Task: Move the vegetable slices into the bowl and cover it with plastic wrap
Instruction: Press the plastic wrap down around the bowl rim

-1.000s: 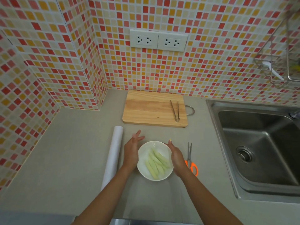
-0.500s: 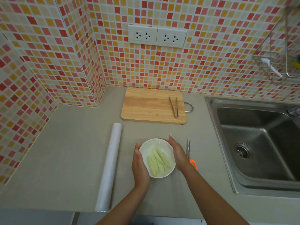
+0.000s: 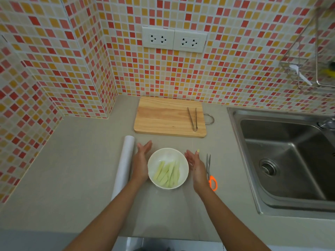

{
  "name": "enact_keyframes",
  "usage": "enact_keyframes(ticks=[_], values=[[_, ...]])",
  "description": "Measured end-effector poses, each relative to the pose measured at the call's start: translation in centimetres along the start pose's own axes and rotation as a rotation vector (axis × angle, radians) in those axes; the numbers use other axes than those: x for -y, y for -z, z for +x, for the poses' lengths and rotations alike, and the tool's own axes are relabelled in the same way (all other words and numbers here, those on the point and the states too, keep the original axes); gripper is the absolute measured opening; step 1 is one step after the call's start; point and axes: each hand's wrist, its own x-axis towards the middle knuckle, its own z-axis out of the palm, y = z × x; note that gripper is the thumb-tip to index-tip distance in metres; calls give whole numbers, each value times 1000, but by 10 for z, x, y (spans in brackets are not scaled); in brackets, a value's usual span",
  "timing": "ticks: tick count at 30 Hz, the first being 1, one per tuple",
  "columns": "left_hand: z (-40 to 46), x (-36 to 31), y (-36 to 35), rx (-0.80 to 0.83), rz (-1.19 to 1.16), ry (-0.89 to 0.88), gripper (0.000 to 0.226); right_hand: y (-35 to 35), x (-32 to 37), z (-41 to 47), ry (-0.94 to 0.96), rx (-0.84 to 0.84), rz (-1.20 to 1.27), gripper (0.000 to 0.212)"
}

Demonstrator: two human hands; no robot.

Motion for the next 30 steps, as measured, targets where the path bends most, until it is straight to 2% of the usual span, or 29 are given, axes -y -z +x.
enact_keyframes(ticks=[3, 7, 11, 15, 20, 24, 28, 30], values=[[-20, 18, 0, -185, -166, 0, 69, -4, 7, 9, 8, 75, 51, 51], [-54, 38, -19, -217, -120, -5, 69, -16, 3, 11, -94, 169, 126, 48], [-49, 33, -29, -252, -156, -3, 56, -16, -9, 10, -123, 115, 149, 52], [-43, 32, -28, -217, -160, 45, 54, -15, -19, 6, -108, 52, 123, 54], [-22, 25, -12, -111, 25, 66, 57, -6, -12, 6, -18, 105, 14, 61], [-3, 11, -3, -14, 123, 26, 65, -4, 3, 13, 27, 69, -18, 58], [-12, 17, -2, -232, -67, -43, 72, -13, 13, 15, 44, 118, 3, 54], [-28, 30, -9, -277, -186, -27, 68, -18, 13, 14, 28, 145, 21, 50]])
